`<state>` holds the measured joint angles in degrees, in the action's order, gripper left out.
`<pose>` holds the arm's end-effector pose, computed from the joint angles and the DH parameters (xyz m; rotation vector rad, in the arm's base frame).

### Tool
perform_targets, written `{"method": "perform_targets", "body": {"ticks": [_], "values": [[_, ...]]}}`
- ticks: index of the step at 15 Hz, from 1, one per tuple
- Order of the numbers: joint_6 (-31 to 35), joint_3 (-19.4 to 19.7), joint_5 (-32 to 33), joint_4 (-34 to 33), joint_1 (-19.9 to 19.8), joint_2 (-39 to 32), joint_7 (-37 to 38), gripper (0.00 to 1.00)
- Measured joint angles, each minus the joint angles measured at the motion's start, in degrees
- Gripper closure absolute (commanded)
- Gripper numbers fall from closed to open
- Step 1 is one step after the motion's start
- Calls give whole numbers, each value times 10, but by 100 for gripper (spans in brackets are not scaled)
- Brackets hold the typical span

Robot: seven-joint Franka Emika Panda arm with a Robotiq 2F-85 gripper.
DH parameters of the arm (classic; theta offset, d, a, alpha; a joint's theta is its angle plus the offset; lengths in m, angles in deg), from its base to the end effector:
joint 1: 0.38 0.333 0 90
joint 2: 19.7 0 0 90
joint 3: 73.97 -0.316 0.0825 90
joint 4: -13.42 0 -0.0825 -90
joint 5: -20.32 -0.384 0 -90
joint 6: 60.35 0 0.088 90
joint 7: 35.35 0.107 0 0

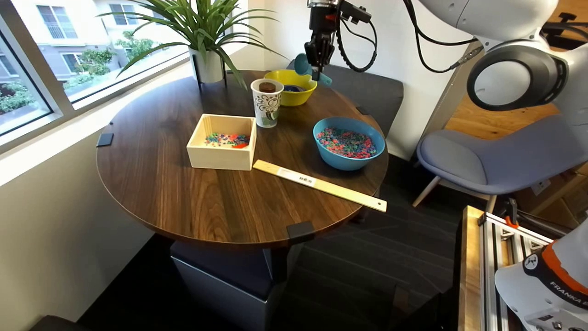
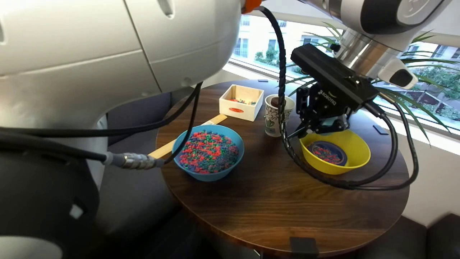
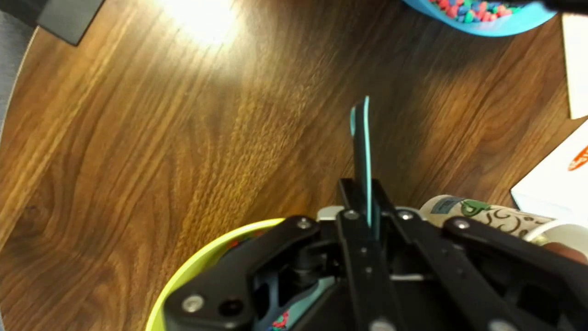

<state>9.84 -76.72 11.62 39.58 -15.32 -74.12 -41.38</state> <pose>0.7206 -0.1563 0.4754 -2.9177 0.1246 0.2142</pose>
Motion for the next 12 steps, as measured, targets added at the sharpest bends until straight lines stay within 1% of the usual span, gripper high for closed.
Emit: {"method": "perform_targets", "body": {"ticks": [2, 3, 5, 6, 8, 11, 12], "values": [[-10, -9, -21, 0, -6, -5, 3, 98], [-20, -18, -36, 0, -10, -8, 3, 92], [-23, -19, -38, -2, -11, -9, 3, 92], [-23, -19, -38, -3, -11, -9, 3, 98], [-27, -20, -39, -3, -11, -9, 3, 98], [-73, -24, -48, 1, -15, -16, 13, 98], [-78, -24, -52, 0, -17, -21, 20, 98]]}}
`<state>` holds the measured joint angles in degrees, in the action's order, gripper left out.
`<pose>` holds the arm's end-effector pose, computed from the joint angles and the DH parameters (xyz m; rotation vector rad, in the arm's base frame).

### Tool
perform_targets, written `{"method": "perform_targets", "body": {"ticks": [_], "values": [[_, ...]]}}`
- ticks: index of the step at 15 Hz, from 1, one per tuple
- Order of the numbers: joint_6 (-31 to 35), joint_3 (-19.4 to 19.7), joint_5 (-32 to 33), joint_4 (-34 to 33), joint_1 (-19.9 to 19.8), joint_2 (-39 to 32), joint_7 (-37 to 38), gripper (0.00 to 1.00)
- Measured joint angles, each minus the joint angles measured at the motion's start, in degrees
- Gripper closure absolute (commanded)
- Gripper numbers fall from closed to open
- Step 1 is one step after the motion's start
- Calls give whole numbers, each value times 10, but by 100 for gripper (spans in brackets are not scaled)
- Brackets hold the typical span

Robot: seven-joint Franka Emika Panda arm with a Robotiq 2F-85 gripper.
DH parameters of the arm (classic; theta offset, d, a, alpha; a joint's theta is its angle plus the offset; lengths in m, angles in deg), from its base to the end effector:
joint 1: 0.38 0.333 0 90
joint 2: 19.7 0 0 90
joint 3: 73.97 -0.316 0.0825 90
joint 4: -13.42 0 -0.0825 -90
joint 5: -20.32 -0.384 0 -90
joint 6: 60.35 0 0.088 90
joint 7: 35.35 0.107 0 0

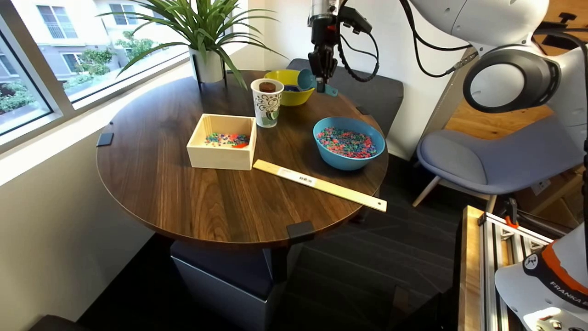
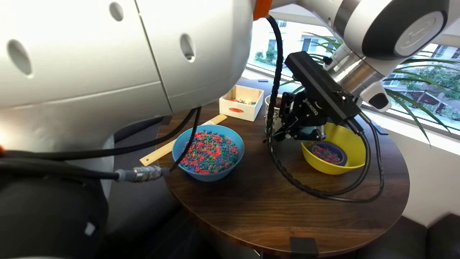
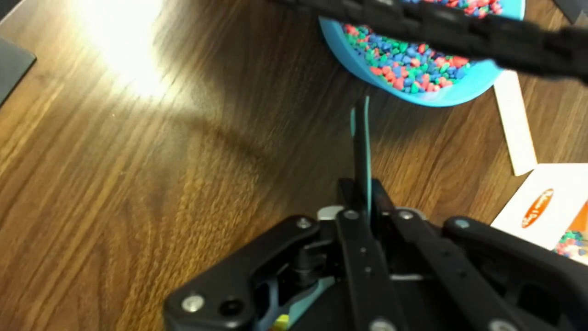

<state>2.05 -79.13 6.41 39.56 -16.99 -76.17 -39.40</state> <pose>0.7091 -0.1487 0.4466 -2.7530 0.1116 0.4137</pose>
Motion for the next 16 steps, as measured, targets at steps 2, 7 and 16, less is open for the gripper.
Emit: {"method": "perform_targets", "body": {"ticks": [2, 7, 16], "values": [[0, -1, -12, 0, -7, -7, 14, 98], [16, -13, -55, -5, -31, -5, 46, 98], [149, -22, -66, -1, -31, -25, 87, 87]]}}
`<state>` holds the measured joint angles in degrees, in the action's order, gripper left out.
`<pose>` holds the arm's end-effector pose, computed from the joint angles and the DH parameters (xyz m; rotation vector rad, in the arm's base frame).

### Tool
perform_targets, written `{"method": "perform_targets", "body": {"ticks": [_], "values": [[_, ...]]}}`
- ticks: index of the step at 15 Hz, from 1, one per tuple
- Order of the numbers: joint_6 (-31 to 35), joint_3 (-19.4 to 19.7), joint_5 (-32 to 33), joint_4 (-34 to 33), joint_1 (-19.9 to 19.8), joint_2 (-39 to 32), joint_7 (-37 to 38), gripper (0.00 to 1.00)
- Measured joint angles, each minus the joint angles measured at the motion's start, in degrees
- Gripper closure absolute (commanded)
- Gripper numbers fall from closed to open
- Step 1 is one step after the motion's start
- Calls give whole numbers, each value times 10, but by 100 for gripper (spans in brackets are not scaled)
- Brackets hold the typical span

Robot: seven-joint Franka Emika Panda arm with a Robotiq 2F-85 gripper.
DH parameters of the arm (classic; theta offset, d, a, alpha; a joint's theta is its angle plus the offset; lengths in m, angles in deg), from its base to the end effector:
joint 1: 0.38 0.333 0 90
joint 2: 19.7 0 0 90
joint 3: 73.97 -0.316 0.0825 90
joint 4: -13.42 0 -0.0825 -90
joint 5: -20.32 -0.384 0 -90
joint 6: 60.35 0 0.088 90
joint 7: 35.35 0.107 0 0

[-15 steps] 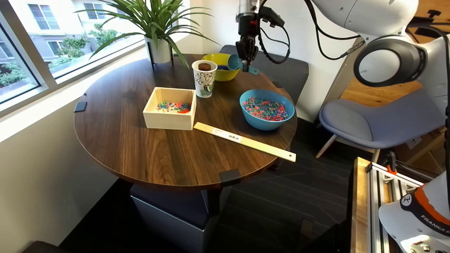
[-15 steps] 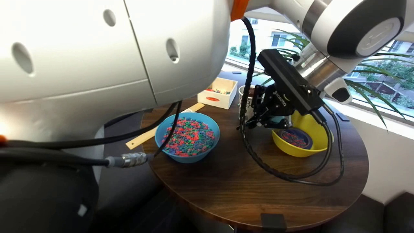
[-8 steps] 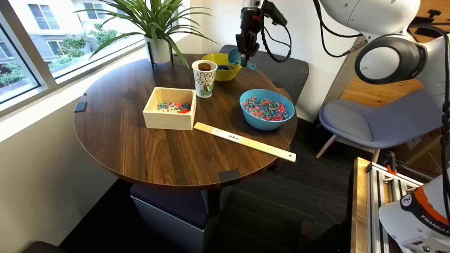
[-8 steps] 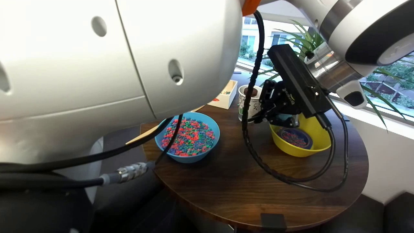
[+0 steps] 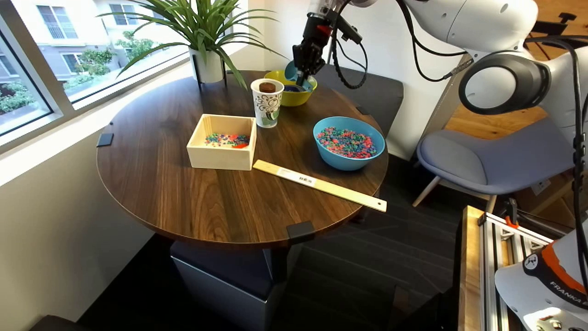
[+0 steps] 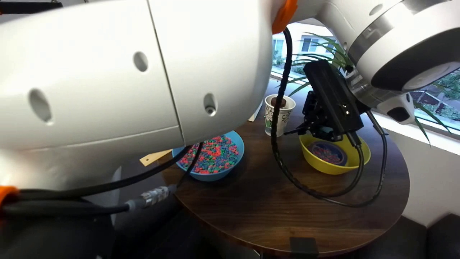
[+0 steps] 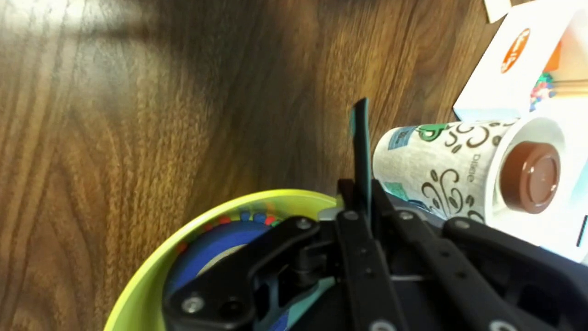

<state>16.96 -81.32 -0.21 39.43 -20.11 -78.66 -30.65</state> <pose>0.7401 -0.1778 0.4381 -2.6366 0.3926 0.1086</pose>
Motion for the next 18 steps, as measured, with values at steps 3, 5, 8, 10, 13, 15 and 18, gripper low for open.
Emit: {"method": "perform_targets", "body": {"ticks": [3, 5, 8, 10, 13, 15, 18], "values": [[1, 2, 3, 0, 0, -6, 14, 87], [1, 6, 5, 1, 0, -10, 21, 65], [1, 7, 5, 0, -1, -12, 31, 45], [3, 7, 5, -3, -2, -10, 37, 29], [12, 14, 6, -4, -5, -2, 51, 7], [14, 20, 8, -6, -9, 9, 59, 0], [2, 24, 18, -6, -15, 35, 49, 0]]}}
